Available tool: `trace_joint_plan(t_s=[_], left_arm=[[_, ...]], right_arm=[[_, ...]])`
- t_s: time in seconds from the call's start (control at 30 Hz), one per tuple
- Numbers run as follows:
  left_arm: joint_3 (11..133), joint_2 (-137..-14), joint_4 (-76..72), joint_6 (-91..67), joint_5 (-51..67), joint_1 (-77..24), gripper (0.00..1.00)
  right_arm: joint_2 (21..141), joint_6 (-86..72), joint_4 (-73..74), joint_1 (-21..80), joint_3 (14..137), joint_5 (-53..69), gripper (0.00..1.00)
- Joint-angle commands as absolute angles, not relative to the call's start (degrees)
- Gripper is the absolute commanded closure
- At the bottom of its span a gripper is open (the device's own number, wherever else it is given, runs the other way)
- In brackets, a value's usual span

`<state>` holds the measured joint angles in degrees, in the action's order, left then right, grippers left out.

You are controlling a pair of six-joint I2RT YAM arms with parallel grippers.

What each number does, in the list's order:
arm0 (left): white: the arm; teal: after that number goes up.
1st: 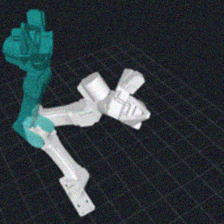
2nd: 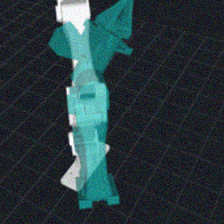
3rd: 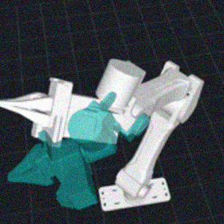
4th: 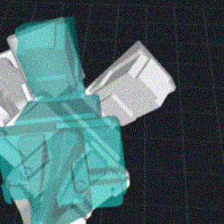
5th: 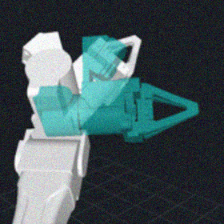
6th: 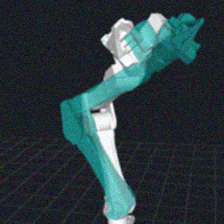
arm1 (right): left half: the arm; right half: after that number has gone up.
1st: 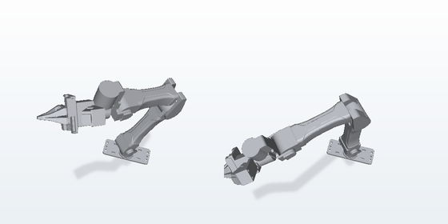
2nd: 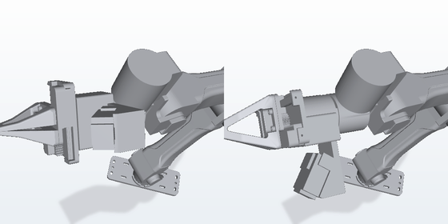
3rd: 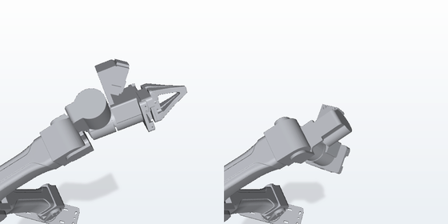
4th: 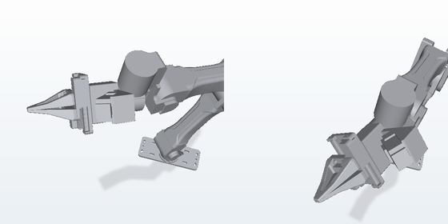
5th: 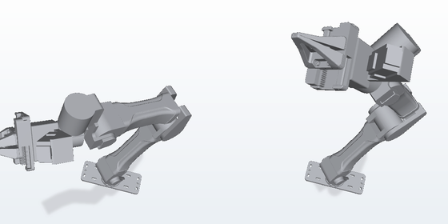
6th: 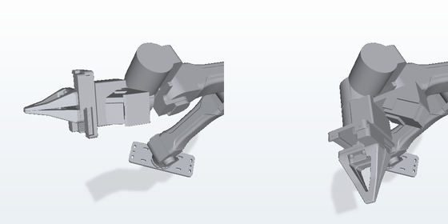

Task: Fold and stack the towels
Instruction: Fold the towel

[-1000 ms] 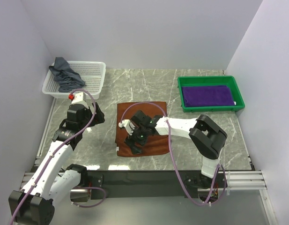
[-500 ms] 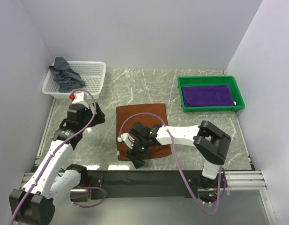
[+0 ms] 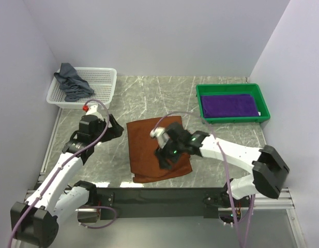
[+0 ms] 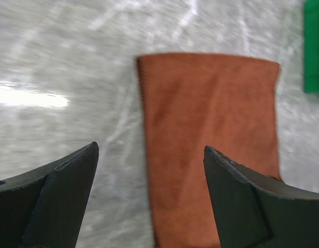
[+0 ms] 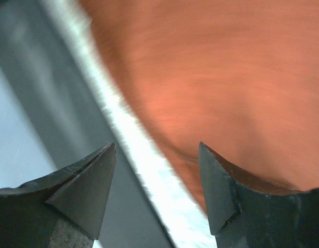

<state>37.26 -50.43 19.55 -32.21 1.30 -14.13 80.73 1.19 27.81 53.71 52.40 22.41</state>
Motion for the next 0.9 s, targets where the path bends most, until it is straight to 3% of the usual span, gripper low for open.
trace_joint_plan(t_s=[0.0,0.07,0.2,0.23,0.43,0.63,0.87], left_arm=[[36.9,-54.0,13.5,-39.0,4.0,-17.8,0.13],[38.8,-57.8,11.7,-40.6,2.8,-19.3,0.14],[42.5,-71.1,6.7,-44.2,0.9,-22.8,0.24],[43.3,-73.8,5.6,-44.6,0.7,-23.1,0.28],[51.2,-92.1,4.0,-46.2,0.2,-23.6,0.42],[63.5,-106.0,8.2,-43.8,-4.7,-22.8,0.42],[84.8,-121.5,15.7,-41.0,-2.2,-18.1,0.40]], right_arm=[[77.3,-6.3,22.5,46.4,50.9,13.3,0.30],[78.3,-8.0,20.9,43.9,51.3,10.2,0.35],[83.2,-11.7,15.0,37.2,53.3,5.5,0.63],[84.8,-12.2,14.2,36.3,54.1,5.2,0.65],[96.6,-15.7,11.1,32.2,59.6,5.9,0.65],[106.9,-17.7,10.4,28.0,66.6,9.2,0.64],[120.3,-20.3,15.6,21.6,81.8,12.1,0.61]])
